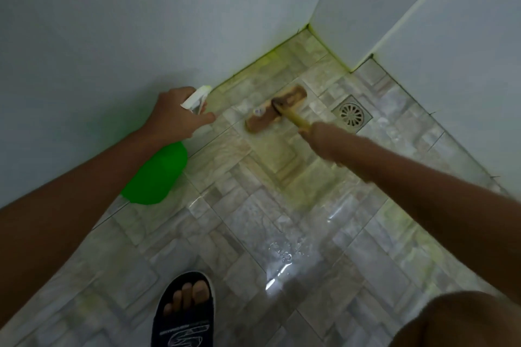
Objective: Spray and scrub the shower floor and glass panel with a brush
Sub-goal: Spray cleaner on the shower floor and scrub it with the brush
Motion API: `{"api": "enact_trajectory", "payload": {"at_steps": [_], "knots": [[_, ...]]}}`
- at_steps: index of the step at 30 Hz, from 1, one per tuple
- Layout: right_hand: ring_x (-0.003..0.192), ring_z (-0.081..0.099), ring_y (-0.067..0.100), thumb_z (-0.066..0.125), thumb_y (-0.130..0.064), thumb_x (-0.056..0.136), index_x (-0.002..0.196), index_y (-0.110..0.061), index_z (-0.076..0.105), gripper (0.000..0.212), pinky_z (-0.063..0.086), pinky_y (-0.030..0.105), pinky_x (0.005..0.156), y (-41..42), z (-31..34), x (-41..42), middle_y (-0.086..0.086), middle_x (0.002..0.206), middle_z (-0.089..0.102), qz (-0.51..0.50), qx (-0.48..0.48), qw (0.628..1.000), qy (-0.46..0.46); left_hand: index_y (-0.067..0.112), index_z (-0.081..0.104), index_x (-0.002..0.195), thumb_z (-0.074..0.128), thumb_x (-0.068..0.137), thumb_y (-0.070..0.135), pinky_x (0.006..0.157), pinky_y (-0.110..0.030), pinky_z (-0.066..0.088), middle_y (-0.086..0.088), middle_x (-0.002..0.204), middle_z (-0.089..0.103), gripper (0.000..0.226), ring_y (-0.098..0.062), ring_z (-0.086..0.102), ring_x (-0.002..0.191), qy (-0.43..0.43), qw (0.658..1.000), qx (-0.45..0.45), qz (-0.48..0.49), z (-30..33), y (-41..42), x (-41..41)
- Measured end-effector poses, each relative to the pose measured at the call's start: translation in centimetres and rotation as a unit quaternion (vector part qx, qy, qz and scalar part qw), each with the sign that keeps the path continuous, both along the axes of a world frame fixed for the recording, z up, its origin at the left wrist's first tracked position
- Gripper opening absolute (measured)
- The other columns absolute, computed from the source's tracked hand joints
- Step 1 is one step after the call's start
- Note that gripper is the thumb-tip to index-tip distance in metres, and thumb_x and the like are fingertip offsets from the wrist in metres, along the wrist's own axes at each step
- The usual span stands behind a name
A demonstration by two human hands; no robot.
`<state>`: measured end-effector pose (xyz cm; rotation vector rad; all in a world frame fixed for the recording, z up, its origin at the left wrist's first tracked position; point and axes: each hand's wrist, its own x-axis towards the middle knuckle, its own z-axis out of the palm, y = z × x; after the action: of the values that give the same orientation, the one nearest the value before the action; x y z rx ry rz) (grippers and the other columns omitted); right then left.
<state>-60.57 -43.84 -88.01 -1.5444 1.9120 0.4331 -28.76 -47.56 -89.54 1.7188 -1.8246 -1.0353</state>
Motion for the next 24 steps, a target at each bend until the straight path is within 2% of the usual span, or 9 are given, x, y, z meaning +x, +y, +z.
{"api": "enact_trajectory", "payload": {"at_steps": [2,4,6,8,11,13,17,21,24], "knots": [[0.055,0.05,0.013,0.032,-0.048,0.105,0.105,-0.007,0.051,0.045,0.034,0.024,0.043,4.4,0.5,0.6,0.001,0.073,0.051,0.023,0.023,0.999,0.007,0.013,0.052,0.068,0.067,0.054,0.064,0.061,-0.032,0.044,-0.012,0.069,0.056,0.055,-0.029,0.054,0.063,-0.002,1.0,0.016,0.009,0.0,0.6,0.6],[0.058,0.05,0.015,0.031,-0.049,0.104,0.112,-0.005,0.052,0.05,0.035,0.027,0.047,6.0,0.7,1.6,0.003,0.077,0.051,0.023,0.018,0.999,0.013,0.006,0.058,0.073,0.075,0.057,0.06,0.064,-0.04,0.051,-0.014,0.07,0.058,0.058,-0.028,0.06,0.064,-0.001,0.998,0.048,0.036,-0.2,1.4,1.9],[0.067,0.055,0.021,0.031,-0.047,0.105,0.121,-0.003,0.052,0.051,0.042,0.033,0.056,4.7,1.2,3.4,0.011,0.093,0.058,0.016,0.013,1.0,0.01,-0.001,0.064,0.079,0.078,0.059,0.059,0.067,-0.047,0.057,-0.022,0.073,0.064,0.065,-0.023,0.061,0.065,-0.012,0.995,0.073,0.065,-0.5,2.2,3.2],[0.081,0.059,0.028,0.03,-0.043,0.107,0.126,-0.002,0.051,0.05,0.046,0.038,0.066,2.1,1.6,6.1,0.018,0.112,0.06,0.041,-0.004,0.999,0.004,0.001,0.056,0.066,0.082,0.063,0.053,0.056,-0.04,0.051,-0.015,0.062,0.058,0.058,-0.02,0.054,0.057,-0.023,0.991,0.083,0.1,-1.0,3.2,4.1],[0.069,0.058,0.027,0.032,-0.043,0.106,0.115,-0.008,0.05,0.04,0.051,0.037,0.057,-2.0,1.3,9.8,0.011,0.092,0.058,0.024,-0.038,0.999,-0.022,0.017,0.039,0.056,0.085,0.072,0.046,0.05,-0.031,0.031,0.0,0.057,0.043,0.056,-0.015,0.041,0.052,-0.064,0.99,0.052,0.112,-1.3,4.5,5.0],[0.072,0.058,0.027,0.033,-0.033,0.107,0.117,-0.005,0.052,0.035,0.056,0.04,0.065,-3.7,1.2,11.5,0.01,0.088,0.054,0.011,-0.049,0.998,-0.039,0.012,0.046,0.059,0.077,0.068,0.05,0.054,-0.034,0.036,-0.004,0.059,0.049,0.051,-0.017,0.047,0.056,-0.072,0.991,0.055,0.095,-1.1,5.2,5.6],[0.086,0.058,0.029,0.031,-0.03,0.109,0.13,-0.003,0.05,0.04,0.051,0.036,0.074,-1.1,0.9,12.2,0.017,0.12,0.06,0.028,-0.036,0.998,-0.047,-0.007,0.061,0.077,0.078,0.065,0.04,0.062,-0.047,0.058,-0.011,0.068,0.057,0.052,-0.019,0.059,0.061,-0.047,0.994,0.067,0.074,-0.6,6.4,6.7],[0.079,0.052,0.024,0.035,-0.044,0.105,0.117,-0.003,0.052,0.046,0.039,0.031,0.067,8.2,-0.5,9.4,0.014,0.104,0.059,0.016,-0.02,0.998,-0.054,-0.006,0.068,0.088,0.089,0.078,0.018,0.048,-0.048,0.057,-0.01,0.072,0.059,0.034,-0.013,0.058,0.052,-0.03,0.996,0.054,0.065,-0.2,7.1,7.0],[0.077,0.051,0.024,0.036,-0.048,0.103,0.111,-0.004,0.05,0.047,0.039,0.031,0.066,14.8,0.0,5.7,0.016,0.101,0.059,-0.005,0.018,0.999,-0.031,-0.004,0.069,0.089,0.091,0.073,0.028,0.047,-0.045,0.057,-0.016,0.075,0.063,0.043,-0.023,0.063,0.057,-0.023,0.997,0.052,0.05,0.3,7.5,6.3]]}}
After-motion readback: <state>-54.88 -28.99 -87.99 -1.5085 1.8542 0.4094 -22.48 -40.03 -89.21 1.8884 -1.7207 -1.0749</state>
